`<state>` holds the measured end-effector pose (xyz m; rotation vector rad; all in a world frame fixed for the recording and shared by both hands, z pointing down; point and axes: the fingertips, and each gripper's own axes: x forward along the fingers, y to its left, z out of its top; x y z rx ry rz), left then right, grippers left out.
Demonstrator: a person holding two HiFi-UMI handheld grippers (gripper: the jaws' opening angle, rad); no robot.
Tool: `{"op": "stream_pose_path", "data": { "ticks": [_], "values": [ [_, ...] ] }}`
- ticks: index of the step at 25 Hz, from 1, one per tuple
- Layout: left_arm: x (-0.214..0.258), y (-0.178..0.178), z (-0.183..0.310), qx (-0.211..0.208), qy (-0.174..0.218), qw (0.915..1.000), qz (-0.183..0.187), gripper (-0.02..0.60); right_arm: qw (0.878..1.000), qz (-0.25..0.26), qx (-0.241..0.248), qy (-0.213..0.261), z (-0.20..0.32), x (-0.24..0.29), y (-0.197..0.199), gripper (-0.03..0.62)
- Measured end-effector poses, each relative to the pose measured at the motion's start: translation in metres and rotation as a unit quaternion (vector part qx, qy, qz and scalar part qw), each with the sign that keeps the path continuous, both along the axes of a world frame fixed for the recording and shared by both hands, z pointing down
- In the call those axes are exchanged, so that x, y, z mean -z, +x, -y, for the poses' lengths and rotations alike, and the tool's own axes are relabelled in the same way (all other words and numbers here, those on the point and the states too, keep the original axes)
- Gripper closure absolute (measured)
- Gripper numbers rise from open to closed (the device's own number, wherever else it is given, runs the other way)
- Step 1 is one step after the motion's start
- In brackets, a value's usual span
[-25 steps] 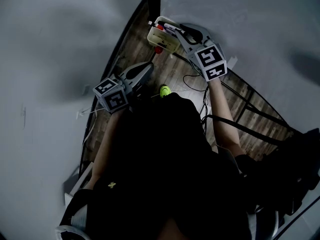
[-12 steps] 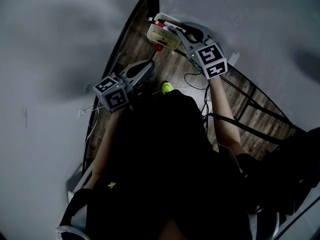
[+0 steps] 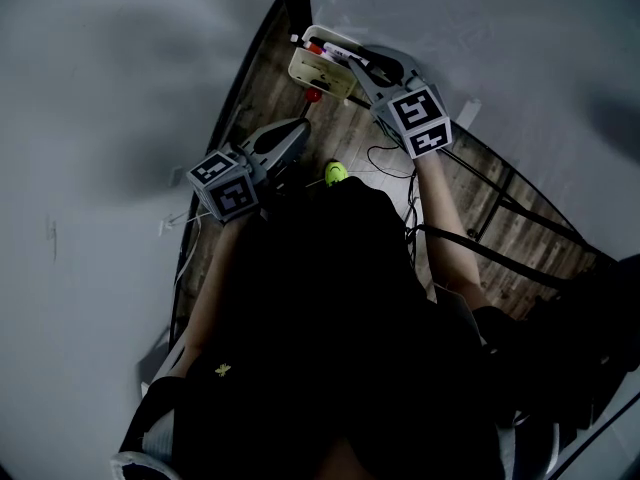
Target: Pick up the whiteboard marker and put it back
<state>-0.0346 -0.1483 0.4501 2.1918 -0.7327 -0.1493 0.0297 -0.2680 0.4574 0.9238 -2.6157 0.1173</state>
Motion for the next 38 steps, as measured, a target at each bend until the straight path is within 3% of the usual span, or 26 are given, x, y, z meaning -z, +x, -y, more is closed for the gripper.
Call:
{"op": "stream_pose_path", "data": {
  "ticks": [15,29,32,34,38],
  "values": [
    [0.010,0.009,0.001,0.009,0.017,0.9998,0.006,0.575,1.000,0.009,-0.001,0.010,-0.004,0.011,0.007,0.505],
    [0.021,0.005,-0.010,0.053,0.032,0.9976,0.032,0.575,0.999,0.034,0.020,0.013,-0.026,0.025,0.015,0.505],
    [0.023,0.003,-0.013,0.056,0.031,0.9974,0.033,0.575,0.999,0.040,0.017,0.012,-0.031,0.026,0.016,0.511],
    [0.023,0.003,-0.016,0.053,0.028,0.9976,0.034,0.575,0.999,0.040,0.011,0.011,-0.033,0.026,0.017,0.580],
    [0.023,0.007,-0.022,0.044,0.024,0.9982,0.032,0.575,0.999,0.037,0.006,0.007,-0.041,0.028,0.020,0.588]
  ]
}}
